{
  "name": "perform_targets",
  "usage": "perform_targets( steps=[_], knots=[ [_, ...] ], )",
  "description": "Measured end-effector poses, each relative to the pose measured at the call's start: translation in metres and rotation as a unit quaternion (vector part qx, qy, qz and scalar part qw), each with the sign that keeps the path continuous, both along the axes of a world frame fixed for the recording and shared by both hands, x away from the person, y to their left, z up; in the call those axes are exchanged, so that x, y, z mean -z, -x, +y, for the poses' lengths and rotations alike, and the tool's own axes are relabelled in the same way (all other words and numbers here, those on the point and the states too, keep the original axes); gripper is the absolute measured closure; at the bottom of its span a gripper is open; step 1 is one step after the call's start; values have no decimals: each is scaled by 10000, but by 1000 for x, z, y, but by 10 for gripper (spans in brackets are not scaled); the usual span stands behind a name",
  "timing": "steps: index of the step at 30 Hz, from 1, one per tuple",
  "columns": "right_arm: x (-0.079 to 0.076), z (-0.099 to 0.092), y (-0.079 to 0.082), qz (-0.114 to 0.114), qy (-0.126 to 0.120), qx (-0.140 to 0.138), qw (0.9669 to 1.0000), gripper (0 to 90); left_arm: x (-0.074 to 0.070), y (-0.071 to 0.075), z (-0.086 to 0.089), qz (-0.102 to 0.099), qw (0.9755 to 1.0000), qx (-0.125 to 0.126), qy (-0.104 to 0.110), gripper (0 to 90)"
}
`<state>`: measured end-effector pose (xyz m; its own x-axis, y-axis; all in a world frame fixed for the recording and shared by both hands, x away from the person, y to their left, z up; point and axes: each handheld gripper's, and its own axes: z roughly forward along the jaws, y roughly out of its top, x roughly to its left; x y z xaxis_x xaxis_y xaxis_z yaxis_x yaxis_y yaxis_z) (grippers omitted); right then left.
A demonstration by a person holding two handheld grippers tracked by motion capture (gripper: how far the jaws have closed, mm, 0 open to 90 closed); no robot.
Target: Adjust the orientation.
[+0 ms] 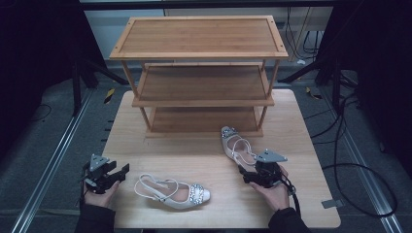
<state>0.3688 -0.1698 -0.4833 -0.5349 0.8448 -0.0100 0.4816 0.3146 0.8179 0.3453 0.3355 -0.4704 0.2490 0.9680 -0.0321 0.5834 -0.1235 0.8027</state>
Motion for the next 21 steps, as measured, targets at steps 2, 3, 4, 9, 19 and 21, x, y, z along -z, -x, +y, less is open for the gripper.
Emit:
perform_targets(
  steps=[2, 3, 4, 9, 19, 21],
  knots=[
    [2, 1, -3, 9, -15, 15, 10000, 287, 0, 0, 0, 9, 10000, 3, 3, 429],
    [2, 1, -4, 4, -18, 14, 10000, 300, 0, 0, 0, 15, 10000, 4, 2, 430],
    [2, 2, -4, -10, -22, 7, 10000, 318, 1, -1, 1, 22, 10000, 7, 5, 432],
    [4, 6, -7, -64, 107, -15, 9999, 329, 1, -1, 1, 25, 10000, 8, 4, 438],
    [2, 8, -6, -126, 228, -100, 9996, 391, 1, -1, 0, 43, 10000, 16, 4, 444],
    [3, 7, -6, -135, 200, -137, 9996, 393, 1, -1, 1, 36, 10000, 20, 2, 444]
  ],
)
